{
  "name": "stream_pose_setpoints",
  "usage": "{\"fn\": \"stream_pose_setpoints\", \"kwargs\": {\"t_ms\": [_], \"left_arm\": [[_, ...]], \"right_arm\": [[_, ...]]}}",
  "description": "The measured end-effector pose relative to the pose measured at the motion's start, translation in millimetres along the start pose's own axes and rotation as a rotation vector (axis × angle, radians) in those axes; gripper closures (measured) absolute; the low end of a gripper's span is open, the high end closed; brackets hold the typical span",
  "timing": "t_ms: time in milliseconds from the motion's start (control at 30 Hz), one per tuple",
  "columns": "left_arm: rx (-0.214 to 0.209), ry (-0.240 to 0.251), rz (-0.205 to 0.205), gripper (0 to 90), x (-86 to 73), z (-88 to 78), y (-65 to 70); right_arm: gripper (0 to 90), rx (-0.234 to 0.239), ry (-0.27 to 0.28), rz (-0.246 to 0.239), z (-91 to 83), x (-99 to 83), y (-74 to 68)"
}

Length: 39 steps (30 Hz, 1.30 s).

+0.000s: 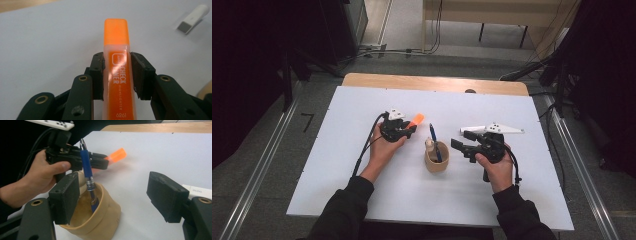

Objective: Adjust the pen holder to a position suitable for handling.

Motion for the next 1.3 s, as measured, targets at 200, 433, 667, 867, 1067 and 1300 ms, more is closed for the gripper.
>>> {"fn": "stream_pose_setpoints", "kwargs": {"t_ms": [200,433,667,867,1067,1300], "left_arm": [[-0.009,0.033,0.021,65.9,2.0,-24.6,9.4],[-0.026,0.046,-0.028,65.9,-9.4,-47.9,14.2],[-0.019,0.109,-0.057,65.9,-0.8,-76.4,18.4],[-0.036,0.13,-0.05,65.9,-2.1,-88.0,29.5],[-0.054,0.146,-0.043,65.8,-1.4,-94.9,41.6],[-0.072,0.178,-0.047,65.9,6.1,-104.9,49.1]], "right_arm": [[25.0,0.004,0.003,0.005,0.1,0.3,-1.2],[25.1,0.008,-0.001,0.001,1.7,-0.5,-3.2],[25.2,0.018,0.004,-0.003,0.5,0.5,-6.4],[25.6,0.022,0.008,-0.001,-0.6,1.0,-8.4],[25.7,0.022,0.007,-0.006,-0.4,0.9,-11.2],[25.7,0.027,0.013,-0.007,-0.8,1.7,-12.2]]}}
Point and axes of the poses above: each handheld gripper's, and its own axes: z roughly forward along the jaws, x roughly out of its top, y roughly to its right, the point moved 9 cm from there along z, roughly forward along the jaws, and after that the axes turned 2 degrees about -z, right-handed, at the moved point
